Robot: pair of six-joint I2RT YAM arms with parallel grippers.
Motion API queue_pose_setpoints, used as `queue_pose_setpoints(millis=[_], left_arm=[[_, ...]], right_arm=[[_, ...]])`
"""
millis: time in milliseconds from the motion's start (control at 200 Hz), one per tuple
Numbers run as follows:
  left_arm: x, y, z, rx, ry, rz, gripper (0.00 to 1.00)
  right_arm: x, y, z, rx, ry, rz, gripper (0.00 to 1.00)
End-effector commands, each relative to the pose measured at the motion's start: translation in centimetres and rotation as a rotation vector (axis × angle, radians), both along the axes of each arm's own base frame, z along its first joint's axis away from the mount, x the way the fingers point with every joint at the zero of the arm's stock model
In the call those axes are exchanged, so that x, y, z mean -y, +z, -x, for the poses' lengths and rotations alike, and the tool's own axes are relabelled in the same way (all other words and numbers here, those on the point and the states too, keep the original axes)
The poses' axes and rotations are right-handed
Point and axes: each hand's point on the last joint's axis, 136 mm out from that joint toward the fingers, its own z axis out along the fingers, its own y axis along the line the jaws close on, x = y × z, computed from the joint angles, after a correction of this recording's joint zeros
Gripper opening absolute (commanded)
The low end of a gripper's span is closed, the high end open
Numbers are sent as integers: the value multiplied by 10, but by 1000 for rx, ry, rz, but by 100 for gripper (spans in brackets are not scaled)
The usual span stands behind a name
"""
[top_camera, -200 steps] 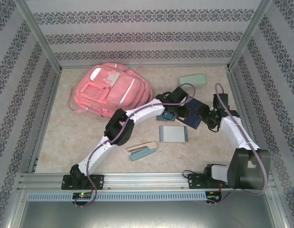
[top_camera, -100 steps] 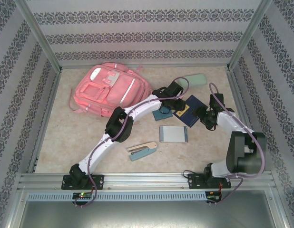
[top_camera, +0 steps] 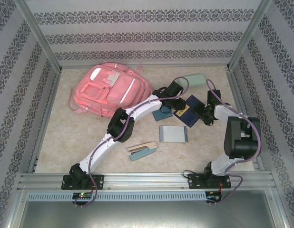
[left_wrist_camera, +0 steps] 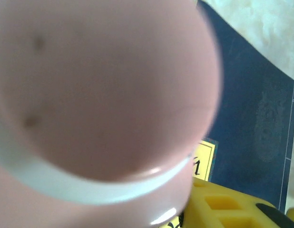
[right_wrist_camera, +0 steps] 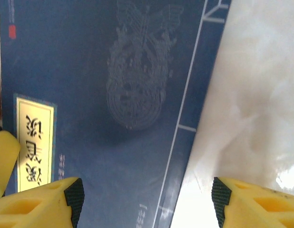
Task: Pack the student bag
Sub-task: Pick up the book from the middle-right of the table.
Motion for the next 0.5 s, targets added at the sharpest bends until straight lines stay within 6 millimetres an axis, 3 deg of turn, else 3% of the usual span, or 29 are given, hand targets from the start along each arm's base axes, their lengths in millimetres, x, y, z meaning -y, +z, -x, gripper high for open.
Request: queue_pose_setpoints(millis=[0,325,500], left_arm=[[-7,-27,14,-121,3,-15,38],[8,-21,34,-215,-4,62,30],[11,-19,40,-227,-15,63,30]], right_arm=[[9,-3,-13,8,-4,30,72],[-24,-13,-23,23,47,-167,68],[-51,9,-28,99,99,-289,68]])
